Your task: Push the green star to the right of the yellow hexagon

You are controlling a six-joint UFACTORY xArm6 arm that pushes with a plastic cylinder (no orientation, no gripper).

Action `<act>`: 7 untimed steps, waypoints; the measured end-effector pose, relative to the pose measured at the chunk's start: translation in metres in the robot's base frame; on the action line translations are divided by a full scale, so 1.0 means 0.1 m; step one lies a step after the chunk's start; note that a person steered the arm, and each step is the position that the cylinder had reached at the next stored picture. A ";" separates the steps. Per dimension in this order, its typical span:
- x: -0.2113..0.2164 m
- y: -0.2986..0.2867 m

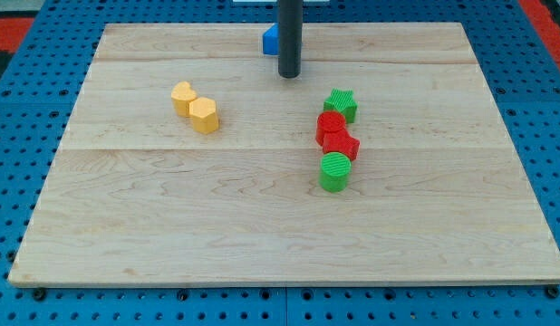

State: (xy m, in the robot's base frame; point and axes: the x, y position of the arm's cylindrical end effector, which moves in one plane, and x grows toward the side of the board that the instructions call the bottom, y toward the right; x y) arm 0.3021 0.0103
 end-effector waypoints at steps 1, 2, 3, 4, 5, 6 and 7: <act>-0.23 0.16; -0.16 0.56; 0.18 1.15; 0.40 1.47; 0.58 1.14; 0.89 0.66; 0.61 0.60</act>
State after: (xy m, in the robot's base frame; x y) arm 0.3633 0.0703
